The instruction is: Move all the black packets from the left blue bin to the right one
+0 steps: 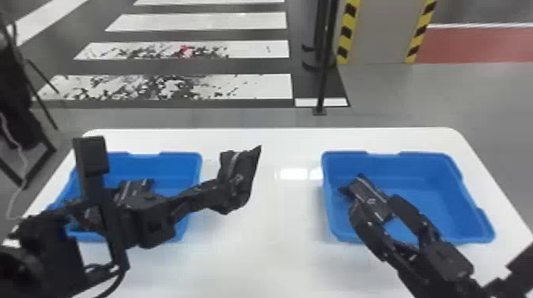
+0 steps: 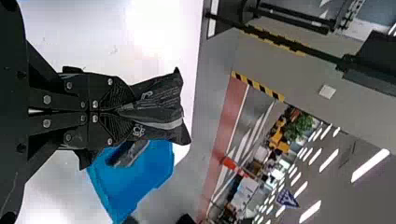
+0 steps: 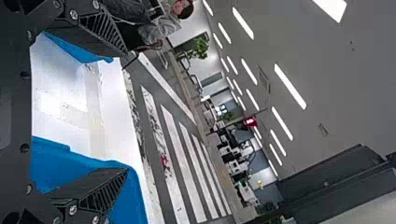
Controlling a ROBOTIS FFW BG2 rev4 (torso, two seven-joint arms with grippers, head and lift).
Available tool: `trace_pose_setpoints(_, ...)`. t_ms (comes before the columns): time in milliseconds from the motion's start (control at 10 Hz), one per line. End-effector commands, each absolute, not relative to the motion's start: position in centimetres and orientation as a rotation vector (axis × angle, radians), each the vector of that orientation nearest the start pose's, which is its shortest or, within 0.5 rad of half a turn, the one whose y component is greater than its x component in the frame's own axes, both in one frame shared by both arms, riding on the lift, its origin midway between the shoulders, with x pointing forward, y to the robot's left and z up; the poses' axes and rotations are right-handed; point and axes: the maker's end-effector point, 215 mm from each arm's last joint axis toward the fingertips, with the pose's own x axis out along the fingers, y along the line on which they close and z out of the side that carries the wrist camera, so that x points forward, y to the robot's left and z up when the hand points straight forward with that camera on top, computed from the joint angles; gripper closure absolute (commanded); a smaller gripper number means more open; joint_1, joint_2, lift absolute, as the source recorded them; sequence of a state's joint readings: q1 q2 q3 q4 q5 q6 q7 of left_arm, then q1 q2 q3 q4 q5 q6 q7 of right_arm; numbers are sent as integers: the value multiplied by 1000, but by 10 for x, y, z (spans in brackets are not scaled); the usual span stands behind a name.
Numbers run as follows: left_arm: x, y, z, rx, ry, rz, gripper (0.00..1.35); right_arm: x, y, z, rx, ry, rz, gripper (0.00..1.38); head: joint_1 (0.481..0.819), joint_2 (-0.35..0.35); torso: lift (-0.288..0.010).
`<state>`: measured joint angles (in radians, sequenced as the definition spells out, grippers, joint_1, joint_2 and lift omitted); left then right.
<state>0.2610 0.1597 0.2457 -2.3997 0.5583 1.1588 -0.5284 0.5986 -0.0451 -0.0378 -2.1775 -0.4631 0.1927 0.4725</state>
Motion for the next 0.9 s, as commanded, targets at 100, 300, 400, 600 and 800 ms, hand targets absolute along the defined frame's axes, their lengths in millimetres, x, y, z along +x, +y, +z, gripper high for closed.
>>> trace_pose_setpoints(100, 395, 97, -292, -377, 509, -809, 1211, 405, -110, -305, 484, 88, 581, 157, 695, -7, -154)
trace_pose_setpoints(300, 380, 69, -293, -399, 538, -881, 1213, 410, -89, -296, 514, 79, 638, 157, 695, -19, -154)
trace_pose_setpoints(400, 375, 58, -292, -402, 544, -910, 1213, 412, -79, -289, 532, 67, 666, 157, 695, -24, -154)
trace_pose_setpoints(600, 370, 46, -290, -397, 552, -943, 1213, 412, -53, -281, 566, 59, 742, 182, 695, -26, -154)
trace_pose_setpoints(800, 366, 42, -294, -407, 570, -955, 1213, 410, -43, -282, 608, 67, 763, 829, 695, -11, -154)
